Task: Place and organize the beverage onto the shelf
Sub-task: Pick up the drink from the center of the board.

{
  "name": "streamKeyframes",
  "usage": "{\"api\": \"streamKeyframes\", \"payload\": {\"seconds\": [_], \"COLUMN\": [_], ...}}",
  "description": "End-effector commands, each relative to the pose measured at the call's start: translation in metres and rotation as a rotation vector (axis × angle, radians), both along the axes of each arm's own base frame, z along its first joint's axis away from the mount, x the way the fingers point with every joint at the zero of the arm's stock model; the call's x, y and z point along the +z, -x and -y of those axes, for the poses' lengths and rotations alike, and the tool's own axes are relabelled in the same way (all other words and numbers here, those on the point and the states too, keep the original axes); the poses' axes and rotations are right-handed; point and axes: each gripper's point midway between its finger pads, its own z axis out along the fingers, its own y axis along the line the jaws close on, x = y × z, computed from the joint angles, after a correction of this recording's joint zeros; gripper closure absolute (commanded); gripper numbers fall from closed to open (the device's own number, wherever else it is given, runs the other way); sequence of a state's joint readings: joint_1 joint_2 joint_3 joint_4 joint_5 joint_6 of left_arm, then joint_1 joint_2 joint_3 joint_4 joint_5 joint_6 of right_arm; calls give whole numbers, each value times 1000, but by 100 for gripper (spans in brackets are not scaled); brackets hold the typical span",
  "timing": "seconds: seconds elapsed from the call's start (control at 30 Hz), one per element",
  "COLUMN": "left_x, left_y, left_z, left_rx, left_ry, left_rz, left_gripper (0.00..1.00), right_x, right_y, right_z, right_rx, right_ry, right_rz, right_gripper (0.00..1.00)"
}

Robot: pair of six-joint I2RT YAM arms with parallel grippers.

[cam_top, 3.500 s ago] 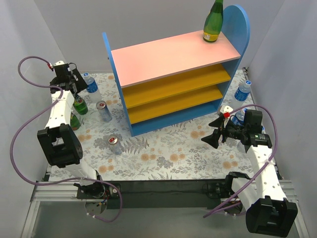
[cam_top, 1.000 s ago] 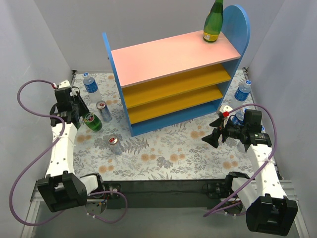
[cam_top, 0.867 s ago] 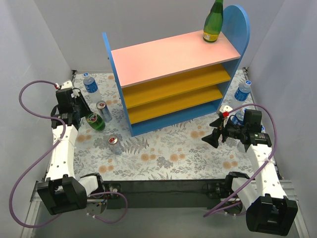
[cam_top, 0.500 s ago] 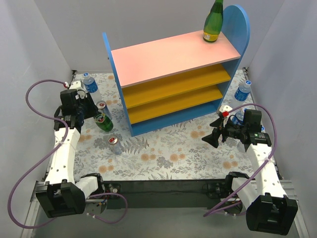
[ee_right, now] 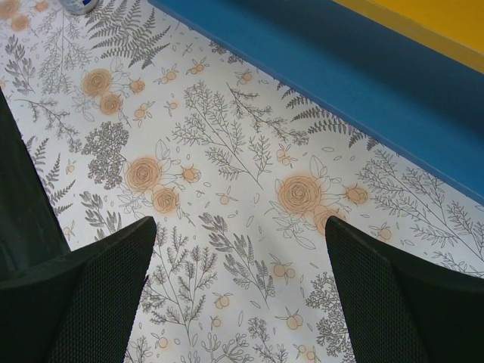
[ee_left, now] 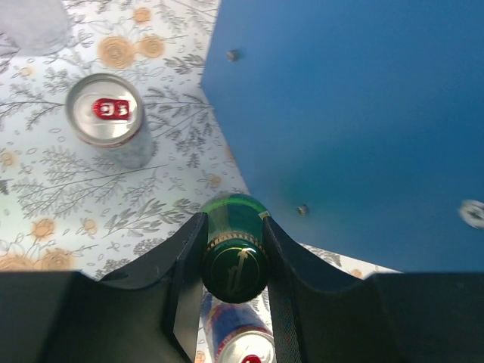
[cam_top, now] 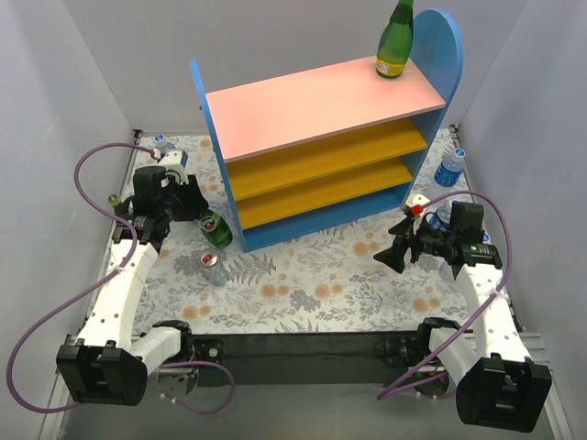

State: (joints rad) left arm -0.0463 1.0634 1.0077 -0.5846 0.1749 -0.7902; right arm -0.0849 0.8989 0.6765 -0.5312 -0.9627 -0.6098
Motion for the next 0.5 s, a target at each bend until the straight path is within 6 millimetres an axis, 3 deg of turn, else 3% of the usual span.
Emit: {"api": "streamKeyframes", "payload": {"seconds": [0.0,0.47], "left_x": [50,45], "left_y": [-2,19], "left_z": [18,41], "left_rx": [-78,-169], "left_ry": [37,52], "left_rz": [174,144], "left_gripper": [100,100], "right_x": [0,-3], "right_y": [0,-1], "right_z": [0,0], "right_rx": [9,8], "right_ry": [3,4], "right_rz": [5,-4], "right_gripper": [2,2]}}
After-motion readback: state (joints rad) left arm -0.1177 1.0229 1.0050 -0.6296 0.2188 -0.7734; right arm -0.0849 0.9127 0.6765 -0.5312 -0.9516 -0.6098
